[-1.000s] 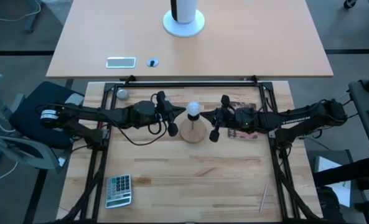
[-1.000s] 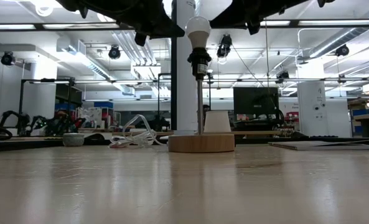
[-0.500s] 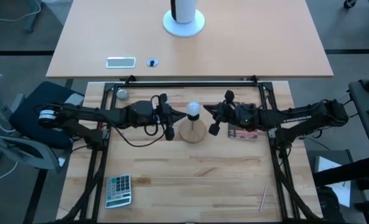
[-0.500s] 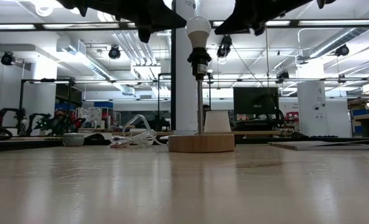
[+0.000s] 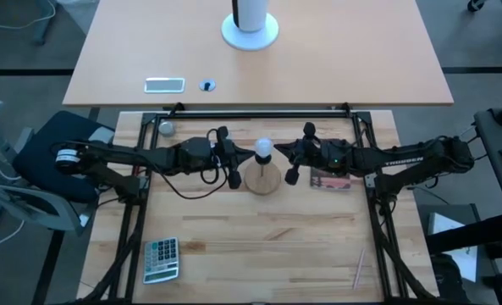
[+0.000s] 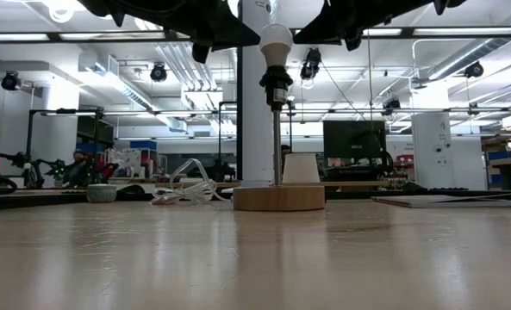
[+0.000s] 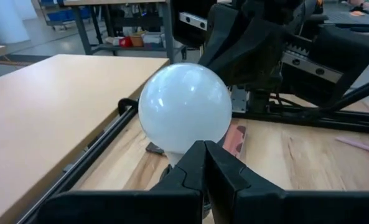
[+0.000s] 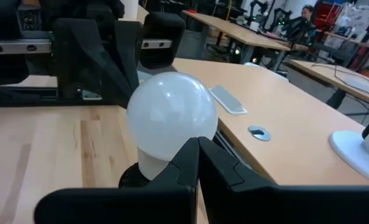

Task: Screw lightbulb
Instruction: Insert the lightbulb into the lamp

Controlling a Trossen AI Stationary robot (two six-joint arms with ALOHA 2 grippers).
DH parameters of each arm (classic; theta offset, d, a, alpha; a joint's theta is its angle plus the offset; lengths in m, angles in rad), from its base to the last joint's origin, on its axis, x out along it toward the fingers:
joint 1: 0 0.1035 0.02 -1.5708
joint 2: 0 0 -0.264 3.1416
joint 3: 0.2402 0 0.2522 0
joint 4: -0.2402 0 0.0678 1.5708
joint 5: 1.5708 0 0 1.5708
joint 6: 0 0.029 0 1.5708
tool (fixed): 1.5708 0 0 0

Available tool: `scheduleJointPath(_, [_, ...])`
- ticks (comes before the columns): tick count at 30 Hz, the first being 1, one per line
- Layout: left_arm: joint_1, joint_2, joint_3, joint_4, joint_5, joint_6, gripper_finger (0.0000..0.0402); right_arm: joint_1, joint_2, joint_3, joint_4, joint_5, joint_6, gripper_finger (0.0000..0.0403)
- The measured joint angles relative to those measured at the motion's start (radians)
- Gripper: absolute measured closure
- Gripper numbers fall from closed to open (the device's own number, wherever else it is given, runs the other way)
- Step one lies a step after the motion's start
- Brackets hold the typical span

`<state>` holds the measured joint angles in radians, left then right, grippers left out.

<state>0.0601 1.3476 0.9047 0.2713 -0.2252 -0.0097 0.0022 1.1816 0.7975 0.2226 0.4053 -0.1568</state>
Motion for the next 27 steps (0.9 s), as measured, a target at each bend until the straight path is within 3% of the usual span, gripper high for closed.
scheduleJointPath(9, [0.001, -0.005, 0.0, -0.04, -0.048, -0.001, 0.0401, 0.015, 0.0, 0.0, -0.001, -0.04, 0.035, 0.0401])
scheduleJointPath(15, [0.001, -0.022, 0.0, -0.091, -0.073, -0.03, 0.0401, 0.019, -0.003, -0.001, -0.012, 0.035, 0.028, 0.0401])
scheduleJointPath(20, [0.0, -0.026, 0.0, -0.067, 0.04, -0.029, 0.0401, -0.001, 0.017, -0.001, -0.009, 0.039, 0.017, 0.0401])
scheduleJointPath(27, [0.003, -0.012, 0.0, -0.028, 0.049, -0.01, 0.0401, -0.01, 0.051, -0.001, 0.013, 0.029, 0.014, 0.0401])
